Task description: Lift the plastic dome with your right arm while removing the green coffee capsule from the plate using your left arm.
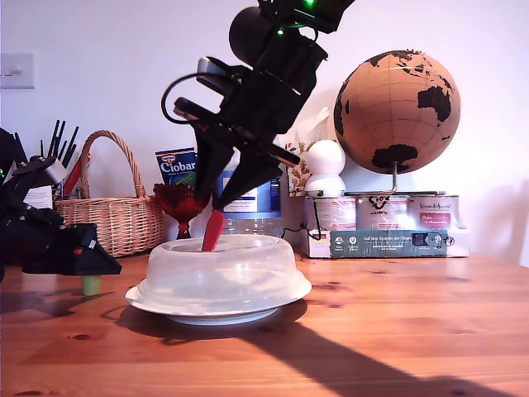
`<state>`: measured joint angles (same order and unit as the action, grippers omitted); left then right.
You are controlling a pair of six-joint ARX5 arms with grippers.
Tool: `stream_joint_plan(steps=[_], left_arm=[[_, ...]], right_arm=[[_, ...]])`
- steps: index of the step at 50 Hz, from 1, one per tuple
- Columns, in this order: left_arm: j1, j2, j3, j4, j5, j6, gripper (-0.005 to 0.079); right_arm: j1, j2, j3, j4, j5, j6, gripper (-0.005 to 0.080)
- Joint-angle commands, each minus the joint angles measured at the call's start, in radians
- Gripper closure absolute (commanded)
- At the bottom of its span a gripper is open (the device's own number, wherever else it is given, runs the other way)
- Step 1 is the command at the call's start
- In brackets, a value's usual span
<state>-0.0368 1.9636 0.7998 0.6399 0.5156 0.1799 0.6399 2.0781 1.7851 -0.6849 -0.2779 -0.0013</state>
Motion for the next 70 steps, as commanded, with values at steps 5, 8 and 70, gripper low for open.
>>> stream_joint_plan(steps=[5,8,70], left_arm=[[0.003,-0.066,-0.004,0.019,0.017,-0.014,0.0309],[0.003,-0.086,-0.004,0.019,0.029,-0.027,0.031],[-0.071,-0.461,-0.005,-0.175,0.261,-0.266,0.0762]], right_arm=[[-0.016,0.019,-0.005,0.006,0.0,-0.001,0.0449],[-0.021,0.019,-0.005,0.01,-0.003,-0.005,0.045],[-0.112,-0.2,-0.005,0.096,0.018,-0.135,0.0763]])
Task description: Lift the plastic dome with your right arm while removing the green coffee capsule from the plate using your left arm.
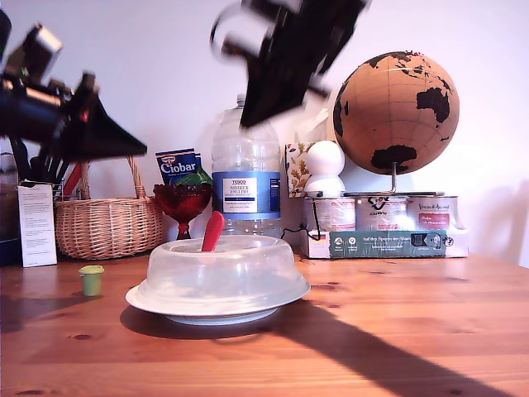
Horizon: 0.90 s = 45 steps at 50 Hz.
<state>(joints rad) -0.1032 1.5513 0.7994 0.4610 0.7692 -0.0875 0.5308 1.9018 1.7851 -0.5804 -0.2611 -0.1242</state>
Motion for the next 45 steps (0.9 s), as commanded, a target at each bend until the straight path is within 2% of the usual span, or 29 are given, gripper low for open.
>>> stream_joint_plan(steps=[1,10,20,38,45], left_arm=[[-0.005,-0.057,-0.004,0.0,0.007,0.002,0.0761],[-0.005,-0.129,-0.004,-0.056,0.007,0.003,0.0762],[-0.016,-0.187,-0.006,-0.118,0.009,0.018,0.0761],[-0.125,-0.268,-0.008,-0.24,0.009,0.071,0.0761],[-0.176,-0.312,-0.008,-0.279,0.008,0.097,0.0761]], right_arm=[[-0.003,-0.031,-0.005,-0.009,0.002,-0.014,0.0763],[-0.001,-0.095,-0.037,-0.013,-0.001,-0.014,0.0763],[0.006,-0.224,-0.208,0.047,0.001,-0.004,0.0763],[0.055,-0.507,-0.539,0.179,0.016,0.024,0.0763],[0.069,-0.607,-0.643,0.218,0.063,0.028,0.0763]])
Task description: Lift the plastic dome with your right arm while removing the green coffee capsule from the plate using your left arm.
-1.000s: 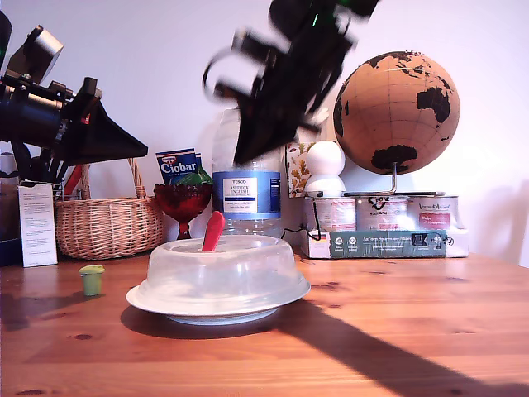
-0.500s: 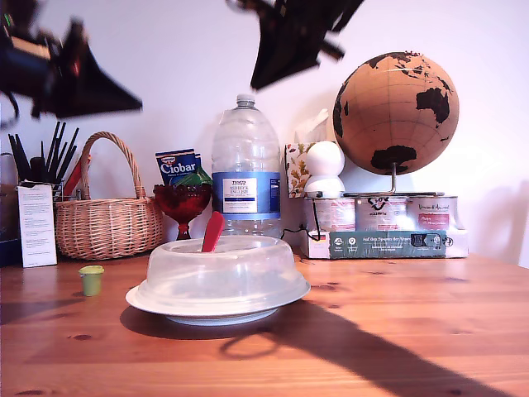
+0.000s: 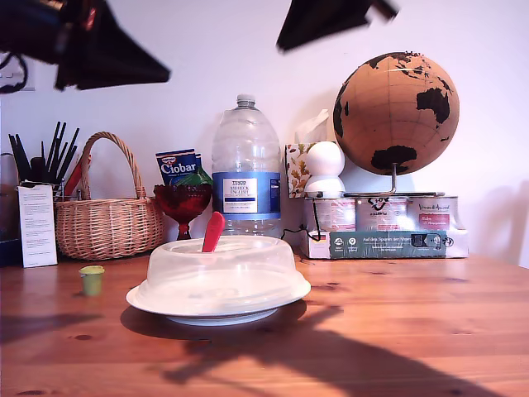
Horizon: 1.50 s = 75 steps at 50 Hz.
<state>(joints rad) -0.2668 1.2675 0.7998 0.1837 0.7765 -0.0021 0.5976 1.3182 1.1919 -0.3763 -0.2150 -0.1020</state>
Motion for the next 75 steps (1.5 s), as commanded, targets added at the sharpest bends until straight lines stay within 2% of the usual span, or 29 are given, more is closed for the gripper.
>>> stream_joint_plan(steps=[1,7,18,36,54,75], left_arm=[[-0.021,-0.035,-0.008,-0.008,0.001,0.012,0.0761],[-0.059,-0.081,-0.008,-0.061,-0.009,0.041,0.0761],[-0.108,-0.167,-0.009,-0.194,-0.083,0.11,0.0762],[-0.113,-0.313,-0.009,-0.364,-0.173,0.141,0.0762],[-0.119,-0.34,-0.009,-0.456,-0.183,0.134,0.0761],[-0.119,-0.34,-0.009,-0.488,-0.183,0.134,0.0761]], right_arm=[[0.004,-0.039,-0.066,0.02,0.019,0.006,0.0763],[0.005,-0.127,-0.154,0.04,0.024,0.013,0.0763],[0.005,-0.291,-0.289,0.078,0.047,0.024,0.0763],[0.004,-0.485,-0.417,0.095,0.074,0.016,0.0763],[0.005,-0.526,-0.427,0.129,0.057,0.024,0.0763],[0.004,-0.526,-0.425,0.193,0.057,0.027,0.0763]])
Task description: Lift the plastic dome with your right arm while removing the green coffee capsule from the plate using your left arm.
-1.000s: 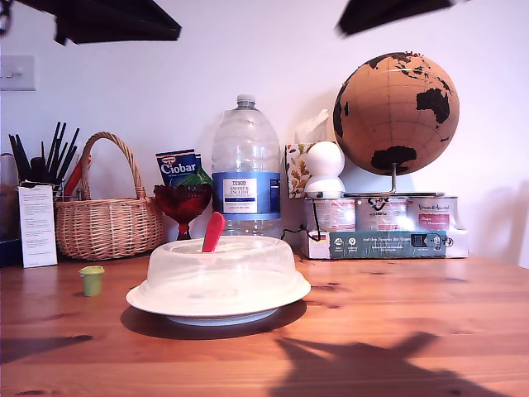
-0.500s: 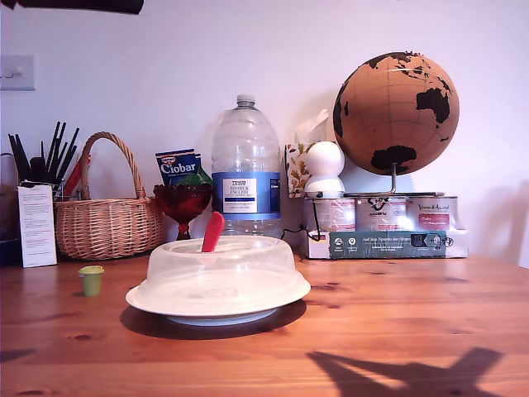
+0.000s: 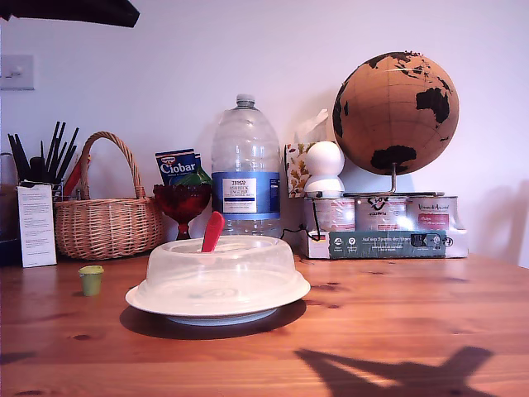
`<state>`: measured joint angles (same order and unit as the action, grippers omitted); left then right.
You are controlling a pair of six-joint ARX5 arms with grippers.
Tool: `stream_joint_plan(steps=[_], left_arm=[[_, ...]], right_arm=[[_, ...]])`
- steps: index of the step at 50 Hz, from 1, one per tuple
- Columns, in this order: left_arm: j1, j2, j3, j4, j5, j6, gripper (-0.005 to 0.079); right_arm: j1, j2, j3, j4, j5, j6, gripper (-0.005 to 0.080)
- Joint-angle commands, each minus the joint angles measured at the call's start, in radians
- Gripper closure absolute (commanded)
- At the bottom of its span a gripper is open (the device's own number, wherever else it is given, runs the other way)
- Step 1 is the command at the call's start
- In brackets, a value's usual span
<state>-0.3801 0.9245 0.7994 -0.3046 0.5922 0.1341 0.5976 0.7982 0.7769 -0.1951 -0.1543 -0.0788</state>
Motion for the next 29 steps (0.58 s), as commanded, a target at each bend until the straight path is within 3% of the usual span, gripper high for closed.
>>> stream_joint_plan(steps=[1,29], left_arm=[[-0.006,0.003,-0.008,-0.003,0.001,-0.002,0.0761],[-0.006,0.003,-0.008,-0.1,0.002,-0.002,0.0761]], right_arm=[[0.005,-0.006,-0.01,0.012,-0.003,0.004,0.0763],[0.004,-0.005,-0.01,0.018,-0.003,0.003,0.0763]])
